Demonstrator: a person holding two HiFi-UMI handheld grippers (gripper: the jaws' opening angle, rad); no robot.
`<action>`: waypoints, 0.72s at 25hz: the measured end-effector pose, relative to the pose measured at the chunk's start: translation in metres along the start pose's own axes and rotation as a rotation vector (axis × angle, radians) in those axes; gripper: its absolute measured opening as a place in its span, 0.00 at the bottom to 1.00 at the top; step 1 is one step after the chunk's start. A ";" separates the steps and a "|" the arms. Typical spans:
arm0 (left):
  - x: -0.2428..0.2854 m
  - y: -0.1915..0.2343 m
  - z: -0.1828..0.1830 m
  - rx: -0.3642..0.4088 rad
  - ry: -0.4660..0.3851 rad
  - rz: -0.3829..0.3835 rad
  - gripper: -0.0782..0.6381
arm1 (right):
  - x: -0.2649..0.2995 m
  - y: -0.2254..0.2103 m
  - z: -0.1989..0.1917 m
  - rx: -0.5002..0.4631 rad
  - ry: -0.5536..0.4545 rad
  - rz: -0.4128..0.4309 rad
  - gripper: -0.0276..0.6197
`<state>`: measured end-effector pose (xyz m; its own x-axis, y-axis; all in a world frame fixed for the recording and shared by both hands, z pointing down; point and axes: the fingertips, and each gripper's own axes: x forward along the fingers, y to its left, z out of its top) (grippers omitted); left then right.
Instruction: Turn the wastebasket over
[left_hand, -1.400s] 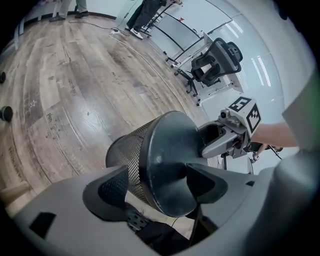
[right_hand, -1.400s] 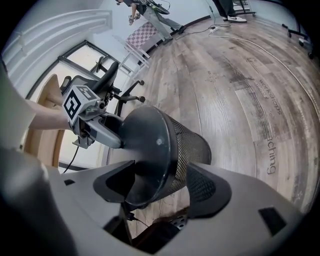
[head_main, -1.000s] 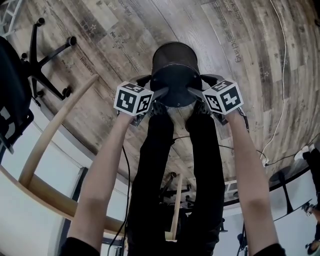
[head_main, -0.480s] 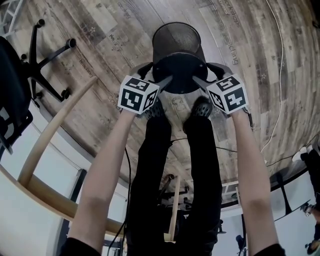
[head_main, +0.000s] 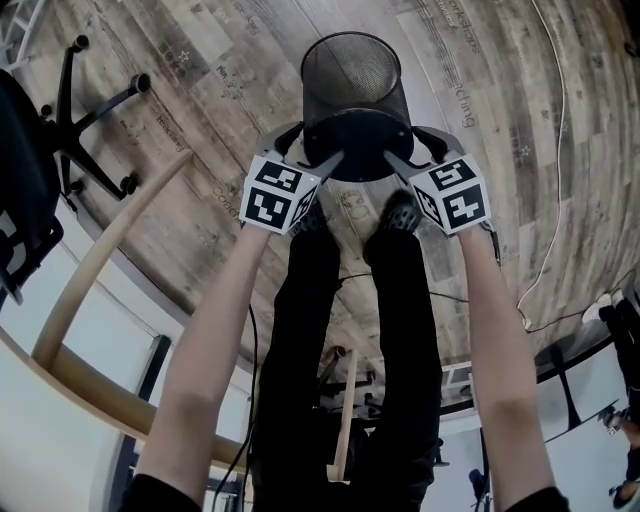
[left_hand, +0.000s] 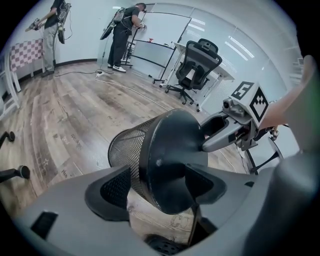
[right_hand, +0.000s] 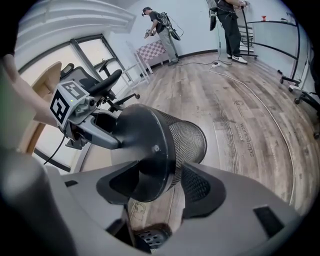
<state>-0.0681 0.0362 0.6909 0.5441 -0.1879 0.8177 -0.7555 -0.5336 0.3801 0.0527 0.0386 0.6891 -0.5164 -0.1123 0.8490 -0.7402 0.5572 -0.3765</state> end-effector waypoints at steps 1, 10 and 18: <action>0.000 -0.001 -0.002 0.005 0.005 0.000 0.60 | -0.001 0.001 -0.002 0.014 -0.003 0.009 0.47; -0.005 -0.010 -0.018 -0.106 -0.029 -0.009 0.61 | -0.003 0.016 -0.016 0.100 -0.004 0.071 0.46; -0.004 -0.030 -0.029 -0.085 0.000 -0.038 0.61 | -0.005 0.022 -0.044 0.117 0.037 0.076 0.47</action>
<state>-0.0581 0.0772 0.6889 0.5730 -0.1687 0.8020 -0.7625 -0.4684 0.4463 0.0580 0.0876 0.6929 -0.5581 -0.0418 0.8288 -0.7461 0.4625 -0.4791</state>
